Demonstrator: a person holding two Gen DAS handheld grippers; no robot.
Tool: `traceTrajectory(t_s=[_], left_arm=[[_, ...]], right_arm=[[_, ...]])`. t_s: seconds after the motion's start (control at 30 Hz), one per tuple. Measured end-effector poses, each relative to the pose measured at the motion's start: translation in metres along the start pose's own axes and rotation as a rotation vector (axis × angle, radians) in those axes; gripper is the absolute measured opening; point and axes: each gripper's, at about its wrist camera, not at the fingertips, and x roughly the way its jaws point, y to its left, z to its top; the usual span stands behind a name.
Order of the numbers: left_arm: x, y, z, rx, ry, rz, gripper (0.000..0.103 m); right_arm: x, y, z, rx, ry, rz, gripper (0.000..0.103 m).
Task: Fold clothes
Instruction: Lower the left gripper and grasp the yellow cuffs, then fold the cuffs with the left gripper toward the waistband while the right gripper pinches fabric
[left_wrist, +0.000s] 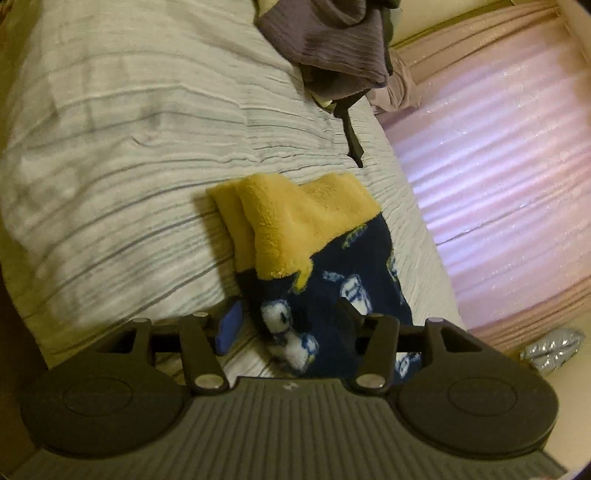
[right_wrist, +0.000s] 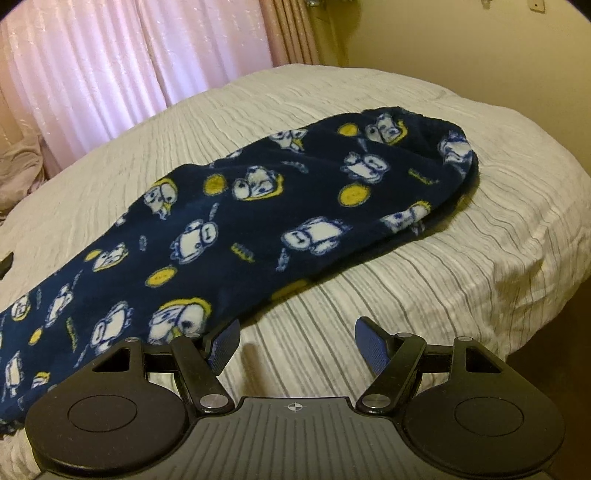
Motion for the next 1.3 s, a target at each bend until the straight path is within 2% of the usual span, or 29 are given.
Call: traceTrajectory(t_s=[0.13, 0.2, 0.23, 0.27, 0.33, 0.43, 0.5, 0.57, 0.63, 0.7, 0.77, 0.83, 0.9, 0.93, 1.0, 1.07, 1.13, 1.2, 1.27, 1.3], left_arm=[[0.012, -0.003, -0.001, 0.002, -0.035, -0.001, 0.045], [0.016, -0.011, -0.001, 0.027, -0.037, 0.014, 0.027], [0.018, -0.015, 0.000, 0.039, -0.038, 0.022, 0.009], [0.018, -0.023, 0.000, 0.070, -0.041, 0.037, 0.007], [0.018, -0.050, -0.001, 0.194, -0.057, 0.085, 0.006], [0.014, -0.113, -0.013, 0.502, -0.100, 0.133, 0.006], [0.011, -0.162, -0.034, 0.688, -0.117, 0.075, 0.006], [0.008, -0.210, -0.066, 0.860, -0.119, -0.010, 0.006], [0.009, -0.251, -0.111, 1.013, -0.102, -0.118, 0.006], [0.014, -0.281, -0.166, 1.166, -0.053, -0.233, 0.007], [0.026, -0.295, -0.223, 1.299, 0.023, -0.319, 0.010], [0.050, -0.294, -0.285, 1.442, 0.175, -0.343, 0.017], [0.071, -0.280, -0.327, 1.534, 0.287, -0.299, 0.017], [0.077, -0.271, -0.342, 1.571, 0.319, -0.266, 0.017], [0.076, -0.264, -0.345, 1.586, 0.318, -0.266, 0.017], [0.068, -0.266, -0.330, 1.526, 0.343, -0.298, 0.019], [0.058, -0.268, -0.307, 1.439, 0.368, -0.344, 0.021], [0.048, -0.267, -0.283, 1.383, 0.356, -0.360, 0.021], [0.039, -0.260, -0.259, 1.335, 0.333, -0.346, 0.021], [0.037, -0.256, -0.248, 1.304, 0.329, -0.337, 0.021]], right_arm=[[-0.003, -0.007, 0.001, 0.016, -0.007, -0.013, 0.073], [-0.003, -0.013, 0.002, 0.034, -0.002, -0.028, 0.072], [-0.003, -0.015, 0.001, 0.039, -0.001, -0.032, 0.072], [-0.003, -0.018, 0.001, 0.043, -0.001, -0.034, 0.072], [-0.004, -0.024, 0.001, 0.058, -0.011, -0.030, 0.072], [-0.004, -0.034, 0.001, 0.077, -0.017, -0.041, 0.072], [-0.003, -0.042, 0.000, 0.093, -0.015, -0.049, 0.072], [-0.002, -0.048, 0.000, 0.110, -0.017, -0.053, 0.072], [-0.001, -0.052, 0.000, 0.123, -0.021, -0.055, 0.072], [-0.003, -0.055, 0.003, 0.130, -0.034, -0.051, 0.072], [-0.005, -0.058, 0.005, 0.137, -0.047, -0.047, 0.072], [-0.007, -0.062, 0.008, 0.143, -0.062, -0.046, 0.072], [-0.009, -0.067, 0.013, 0.156, -0.074, -0.054, 0.072], [-0.011, -0.068, 0.015, 0.160, -0.084, -0.051, 0.072], [-0.015, -0.071, 0.021, 0.168, -0.104, -0.043, 0.072], [-0.019, -0.071, 0.025, 0.172, -0.143, -0.001, 0.072], [-0.019, -0.066, 0.030, 0.220, -0.165, 0.126, 0.072], [-0.016, -0.061, 0.034, 0.281, -0.170, 0.271, 0.072], [-0.004, -0.048, 0.037, 0.380, -0.103, 0.486, 0.072], [0.004, -0.042, 0.038, 0.419, -0.060, 0.567, 0.072]])
